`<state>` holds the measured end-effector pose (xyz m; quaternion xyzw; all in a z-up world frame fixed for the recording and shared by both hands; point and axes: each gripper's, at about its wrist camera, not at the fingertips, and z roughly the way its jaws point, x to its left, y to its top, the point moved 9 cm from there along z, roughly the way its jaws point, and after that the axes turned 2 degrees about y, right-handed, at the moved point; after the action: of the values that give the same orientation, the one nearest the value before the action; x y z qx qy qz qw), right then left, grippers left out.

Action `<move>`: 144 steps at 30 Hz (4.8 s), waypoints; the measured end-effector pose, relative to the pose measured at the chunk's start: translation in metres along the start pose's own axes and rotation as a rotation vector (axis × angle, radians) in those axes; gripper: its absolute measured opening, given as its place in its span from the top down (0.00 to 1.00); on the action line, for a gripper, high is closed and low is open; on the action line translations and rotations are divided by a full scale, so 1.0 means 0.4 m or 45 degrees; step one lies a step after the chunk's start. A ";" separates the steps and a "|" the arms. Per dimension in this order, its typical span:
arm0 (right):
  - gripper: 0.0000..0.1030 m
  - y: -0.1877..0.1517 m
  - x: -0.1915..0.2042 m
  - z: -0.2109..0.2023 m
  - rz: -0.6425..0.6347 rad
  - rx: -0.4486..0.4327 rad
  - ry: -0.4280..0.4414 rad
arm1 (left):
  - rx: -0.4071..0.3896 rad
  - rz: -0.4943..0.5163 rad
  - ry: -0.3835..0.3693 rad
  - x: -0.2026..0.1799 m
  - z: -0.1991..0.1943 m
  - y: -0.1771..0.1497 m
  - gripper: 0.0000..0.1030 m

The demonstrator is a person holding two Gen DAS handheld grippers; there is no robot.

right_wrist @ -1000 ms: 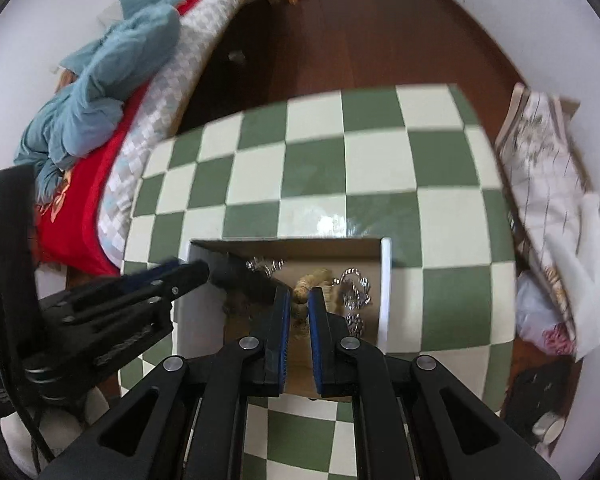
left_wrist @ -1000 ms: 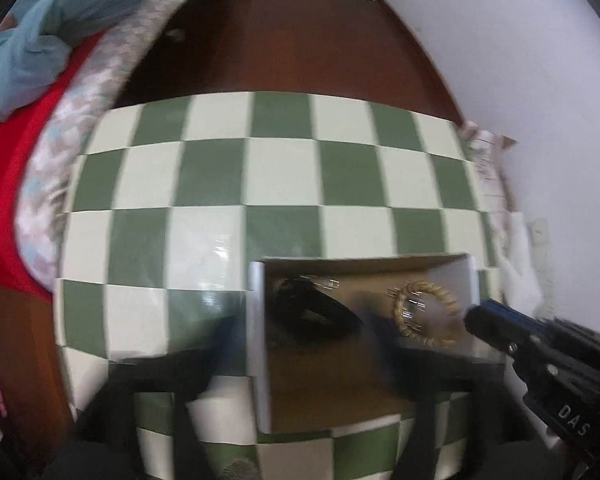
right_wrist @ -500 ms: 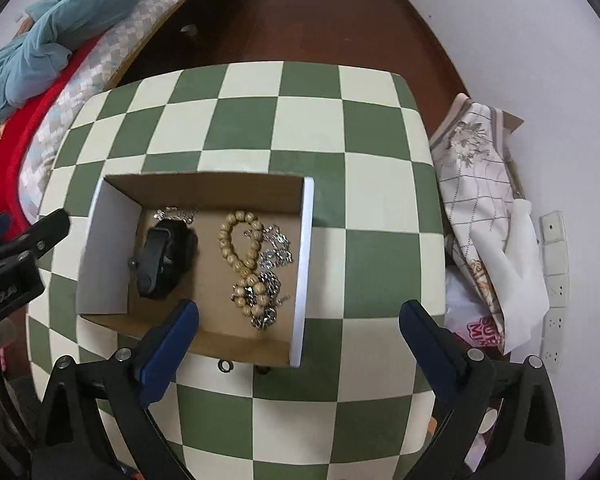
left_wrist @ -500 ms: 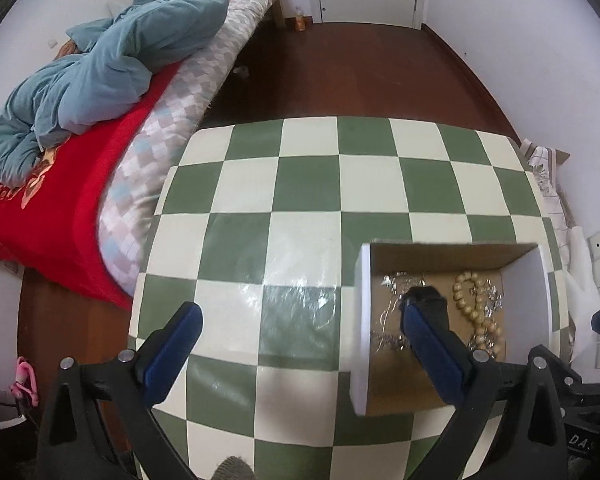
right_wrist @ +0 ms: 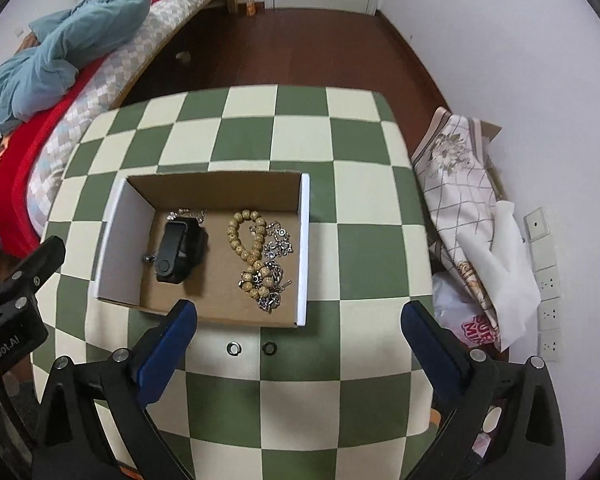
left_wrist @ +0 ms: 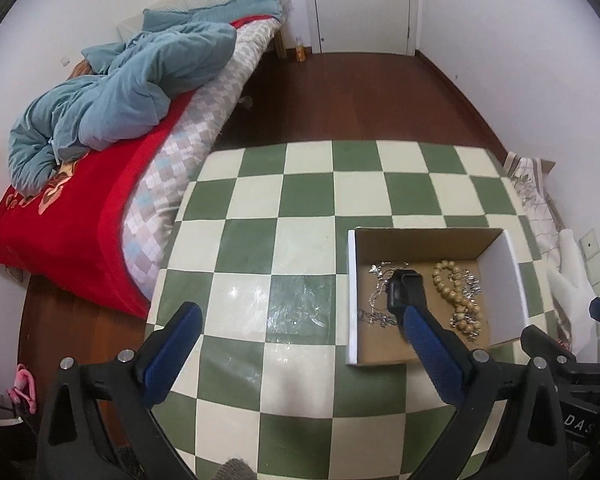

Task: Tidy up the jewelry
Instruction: 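Open both grippers to drop the bracelet and band into the box, then grasp a small black ring with the right gripper while the left gripper grasps the other ring, then carry the black rings over the box with both grippers, then open both grippers to drop the rings into the box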

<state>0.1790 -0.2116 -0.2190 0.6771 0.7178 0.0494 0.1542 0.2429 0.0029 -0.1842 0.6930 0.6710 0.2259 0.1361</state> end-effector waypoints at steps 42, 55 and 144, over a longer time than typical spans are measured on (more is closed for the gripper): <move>0.57 -0.218 0.016 0.232 0.136 0.027 0.230 | 0.136 0.037 0.221 0.029 0.156 -0.290 0.00; 0.88 -0.202 0.032 0.229 0.006 -0.047 0.142 | 0.176 0.050 0.165 -0.012 0.164 -0.306 0.01; 0.13 0.098 0.020 0.126 0.180 0.155 0.365 | 0.234 -0.024 -0.125 -0.045 0.149 0.089 0.00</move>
<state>0.2308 -0.2075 -0.2569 0.7201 0.6846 0.1128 0.0051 0.3034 -0.0104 -0.2204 0.7064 0.6879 0.1277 0.1069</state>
